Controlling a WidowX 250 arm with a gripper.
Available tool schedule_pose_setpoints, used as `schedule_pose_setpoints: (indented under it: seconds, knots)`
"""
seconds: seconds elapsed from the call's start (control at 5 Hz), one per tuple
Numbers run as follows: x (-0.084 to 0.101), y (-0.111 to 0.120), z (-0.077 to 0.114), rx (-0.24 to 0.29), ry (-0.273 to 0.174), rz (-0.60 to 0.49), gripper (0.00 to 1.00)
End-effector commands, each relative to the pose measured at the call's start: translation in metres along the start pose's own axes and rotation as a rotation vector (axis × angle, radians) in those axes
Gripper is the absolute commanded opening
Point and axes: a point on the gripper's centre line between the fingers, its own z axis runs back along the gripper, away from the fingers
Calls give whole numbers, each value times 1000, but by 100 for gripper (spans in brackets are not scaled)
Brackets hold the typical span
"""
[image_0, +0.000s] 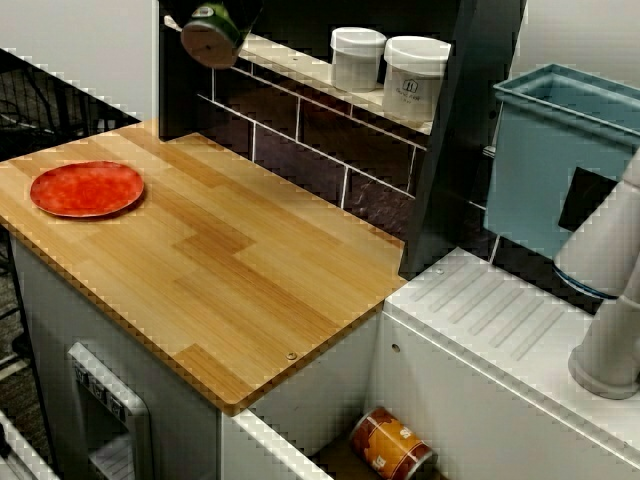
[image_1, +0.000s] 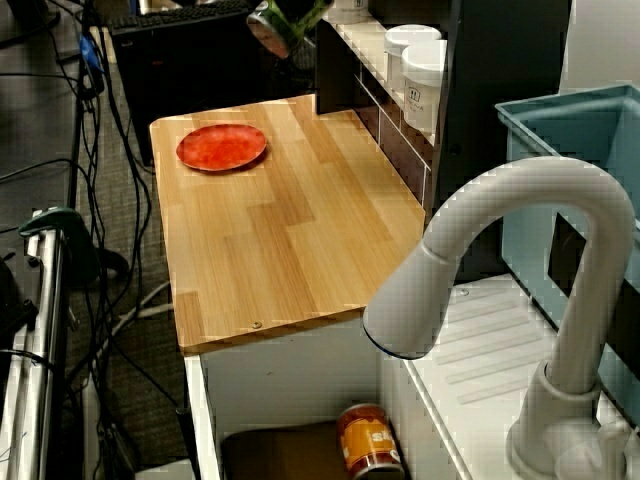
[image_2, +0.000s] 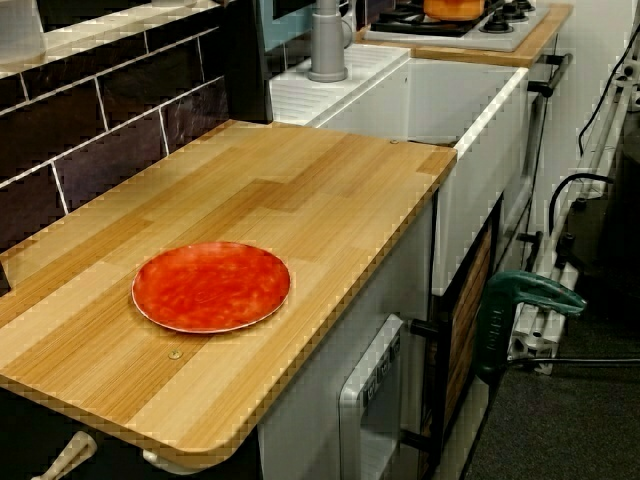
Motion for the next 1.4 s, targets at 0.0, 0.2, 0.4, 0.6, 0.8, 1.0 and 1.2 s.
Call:
schedule_pose_setpoints:
  seconds: [0.0,0.2,0.4,0.6,0.8,1.0,1.2]
  knots:
    - [12,-1,14,2,-166,47,0]
    - [19,0,13,-9,-199,78,0]
    - [27,1,14,-14,-216,87,0]
    - [29,1,14,-39,-256,80,0]
    - [30,2,12,-46,-278,82,0]
    - [32,2,10,-44,-316,97,0]
    - [37,10,18,-27,-411,166,0]
